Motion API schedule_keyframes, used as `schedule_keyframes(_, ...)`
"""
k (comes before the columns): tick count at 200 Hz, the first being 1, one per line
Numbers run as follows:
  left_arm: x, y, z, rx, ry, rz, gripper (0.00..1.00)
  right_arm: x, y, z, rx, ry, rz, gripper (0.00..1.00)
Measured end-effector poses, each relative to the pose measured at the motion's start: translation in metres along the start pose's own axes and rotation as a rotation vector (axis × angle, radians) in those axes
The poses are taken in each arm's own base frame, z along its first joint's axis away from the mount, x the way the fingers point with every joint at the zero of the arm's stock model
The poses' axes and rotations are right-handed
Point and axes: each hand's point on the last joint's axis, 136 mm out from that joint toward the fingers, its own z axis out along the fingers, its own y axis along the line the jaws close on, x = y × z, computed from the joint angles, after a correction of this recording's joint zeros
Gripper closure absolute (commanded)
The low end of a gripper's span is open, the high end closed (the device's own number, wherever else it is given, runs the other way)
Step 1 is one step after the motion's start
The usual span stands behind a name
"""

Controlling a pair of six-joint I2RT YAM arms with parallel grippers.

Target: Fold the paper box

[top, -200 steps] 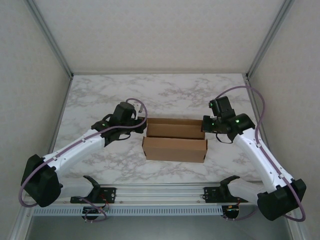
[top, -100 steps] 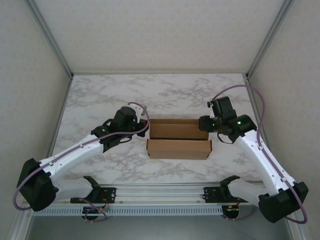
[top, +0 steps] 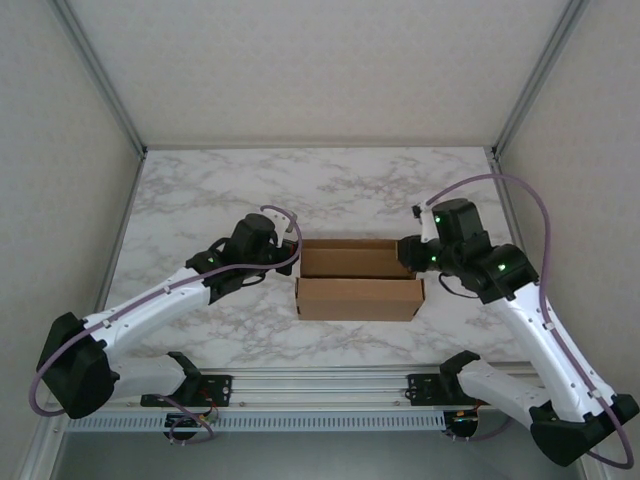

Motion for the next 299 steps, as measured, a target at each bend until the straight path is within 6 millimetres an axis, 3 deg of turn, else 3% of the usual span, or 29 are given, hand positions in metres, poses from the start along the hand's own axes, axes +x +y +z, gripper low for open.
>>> schedule_keyframes(38, 0.0, 0.0, 0.0, 0.0, 0.001, 0.01, 1.0, 0.071, 0.062, 0.02, -0.2, 0.216, -0.121, 0.93)
schedule_keyframes(66, 0.0, 0.0, 0.0, 0.0, 0.002, 0.013, 1.0, 0.096, 0.07, 0.034, -0.199, 0.291, -0.139, 0.93)
schedule_keyframes(118, 0.002, -0.002, 0.0, 0.003, 0.007, 0.017, 1.0, 0.09, 0.057, 0.067, -0.067, 0.285, -0.126, 0.94)
schedule_keyframes(140, 0.003, -0.003, 0.0, 0.004, 0.011, 0.019, 1.0, 0.079, 0.054, 0.077, -0.028, 0.242, -0.128, 0.94)
schedule_keyframes(212, -0.004, -0.013, -0.008, 0.012, 0.023, 0.006, 1.0, 0.058, 0.046, 0.089, 0.025, 0.165, -0.106, 0.94)
schedule_keyframes(299, -0.002, -0.023, -0.01, -0.005, 0.02, -0.141, 1.0, 0.055, 0.037, 0.087, 0.061, 0.12, -0.103, 0.94)
